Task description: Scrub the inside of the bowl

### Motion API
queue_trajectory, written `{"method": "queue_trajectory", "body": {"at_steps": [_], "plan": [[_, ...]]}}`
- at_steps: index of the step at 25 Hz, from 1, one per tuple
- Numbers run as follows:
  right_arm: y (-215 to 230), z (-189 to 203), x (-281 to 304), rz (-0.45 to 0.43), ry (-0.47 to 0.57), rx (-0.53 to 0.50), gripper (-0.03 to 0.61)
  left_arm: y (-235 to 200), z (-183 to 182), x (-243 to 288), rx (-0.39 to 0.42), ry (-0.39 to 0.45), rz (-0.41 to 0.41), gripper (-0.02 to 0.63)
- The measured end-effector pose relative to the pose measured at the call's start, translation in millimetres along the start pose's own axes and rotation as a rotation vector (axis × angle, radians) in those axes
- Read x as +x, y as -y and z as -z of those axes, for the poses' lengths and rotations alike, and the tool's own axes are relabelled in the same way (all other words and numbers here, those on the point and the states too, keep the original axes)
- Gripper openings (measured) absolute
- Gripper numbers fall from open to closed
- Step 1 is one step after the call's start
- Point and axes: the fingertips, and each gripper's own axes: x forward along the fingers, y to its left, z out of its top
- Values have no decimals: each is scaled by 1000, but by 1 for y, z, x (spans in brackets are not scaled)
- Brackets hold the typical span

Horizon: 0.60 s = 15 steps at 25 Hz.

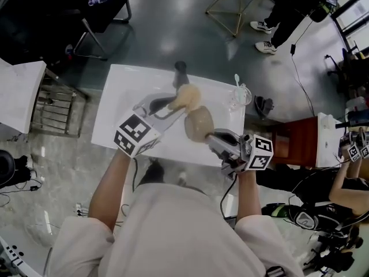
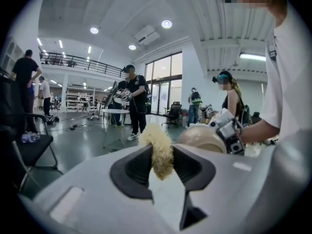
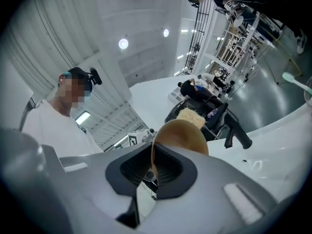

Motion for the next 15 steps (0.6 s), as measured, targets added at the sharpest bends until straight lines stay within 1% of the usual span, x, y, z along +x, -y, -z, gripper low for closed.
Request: {"method": "queue_trajectory", "body": {"at_steps": [2,5,10,15], "plan": [[2,-11,-3,-13,62,15,20,-2,10,0,-10,-18,3,117],[8,-29,-7,-15,152,36,20,5,22,2,-21,-41,22,117],[20,-49,-8,9,266,76,20,14,34,3,-80,-47,27,117],[34,-58,-12,61,350,102,20,24,40,1,-91,-67,44,117]]}}
